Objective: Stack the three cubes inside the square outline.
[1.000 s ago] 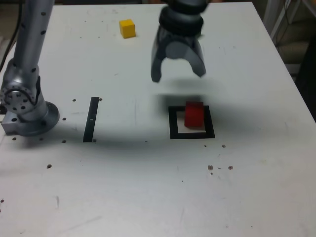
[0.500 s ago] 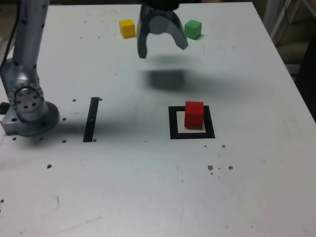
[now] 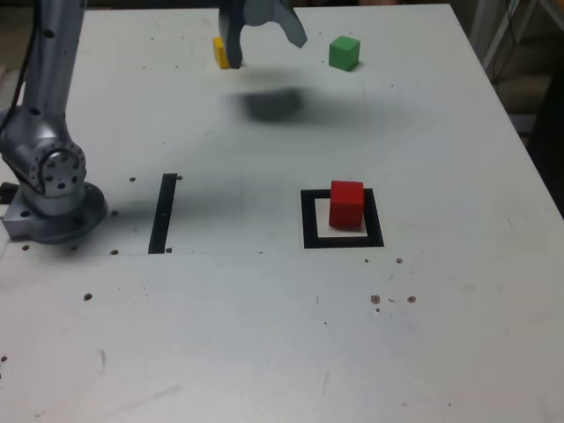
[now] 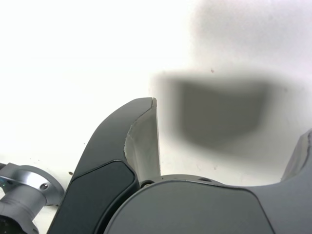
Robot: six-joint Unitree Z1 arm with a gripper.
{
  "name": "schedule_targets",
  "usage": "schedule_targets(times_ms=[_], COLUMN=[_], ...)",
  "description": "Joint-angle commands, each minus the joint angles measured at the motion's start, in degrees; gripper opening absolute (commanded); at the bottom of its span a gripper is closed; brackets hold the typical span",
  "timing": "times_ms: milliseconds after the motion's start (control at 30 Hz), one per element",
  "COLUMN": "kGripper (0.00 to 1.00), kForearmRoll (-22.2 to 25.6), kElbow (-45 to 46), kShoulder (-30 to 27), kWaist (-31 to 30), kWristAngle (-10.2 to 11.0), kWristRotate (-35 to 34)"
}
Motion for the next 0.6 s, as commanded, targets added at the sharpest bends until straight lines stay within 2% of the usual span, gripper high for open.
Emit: schedule_targets(times_ms=[0,567], kGripper=[0.99,0.99], kForearmRoll=[0.0,0.1], kElbow=[-1.4,-6.8], kShoulder=[1.0,4.8], kWaist=[2.2,12.0], kWristAngle=[0.6,2.3], kWristRotate=[1.0,6.2])
